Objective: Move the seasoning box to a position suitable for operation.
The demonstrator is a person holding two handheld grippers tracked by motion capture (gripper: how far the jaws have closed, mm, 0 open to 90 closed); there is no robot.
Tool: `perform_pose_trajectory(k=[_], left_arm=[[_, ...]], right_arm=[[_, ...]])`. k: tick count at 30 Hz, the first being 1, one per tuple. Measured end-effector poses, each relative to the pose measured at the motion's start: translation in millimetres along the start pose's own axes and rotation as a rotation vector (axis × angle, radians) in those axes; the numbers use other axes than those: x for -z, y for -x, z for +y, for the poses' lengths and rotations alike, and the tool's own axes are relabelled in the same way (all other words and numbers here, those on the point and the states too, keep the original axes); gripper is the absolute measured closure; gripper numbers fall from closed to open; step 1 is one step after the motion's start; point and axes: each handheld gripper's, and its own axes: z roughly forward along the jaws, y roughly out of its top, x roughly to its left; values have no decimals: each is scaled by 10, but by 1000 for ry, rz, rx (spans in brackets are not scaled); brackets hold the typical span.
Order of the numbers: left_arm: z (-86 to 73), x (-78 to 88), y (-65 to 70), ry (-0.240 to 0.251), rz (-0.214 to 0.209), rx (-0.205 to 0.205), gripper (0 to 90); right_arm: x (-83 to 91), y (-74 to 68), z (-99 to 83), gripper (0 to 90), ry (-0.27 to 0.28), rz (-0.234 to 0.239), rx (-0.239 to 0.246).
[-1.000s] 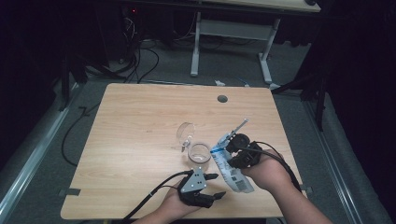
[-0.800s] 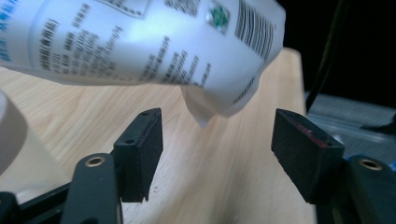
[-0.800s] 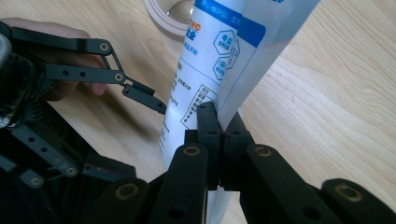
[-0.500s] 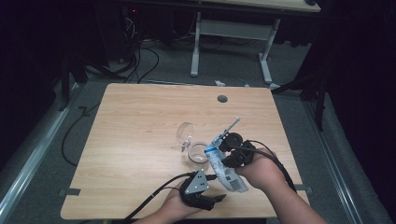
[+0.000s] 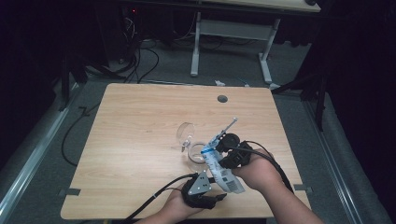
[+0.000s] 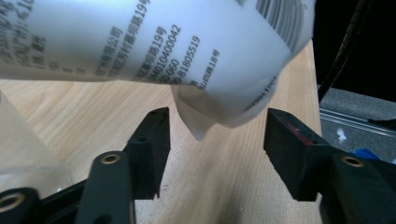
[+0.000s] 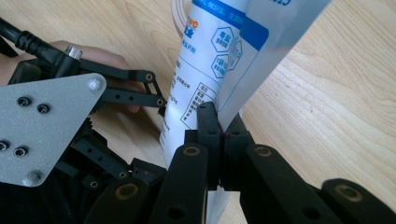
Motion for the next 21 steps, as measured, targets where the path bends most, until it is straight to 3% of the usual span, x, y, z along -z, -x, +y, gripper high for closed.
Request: perform_pose_trajectory(k=[6,7,9,12,21], left_arm=[[-9,-17,23,0,23,-17,473],[-9,-18,27,5,45,-23,469],[-7,-22,25,12,72,-25,389],[-7,-32,12,17,77,-20,362],[13,-31,55,15,73,-33,496]], right_arm=[[-1,8,-2,895,-4,3,-8],[-1,7,-3,895,-4,4,-9],[6,-2,1,895,-4,3,-10],[20,-22,17,895,2,7,-9],[18,-43,62,895,-3,-4,6]])
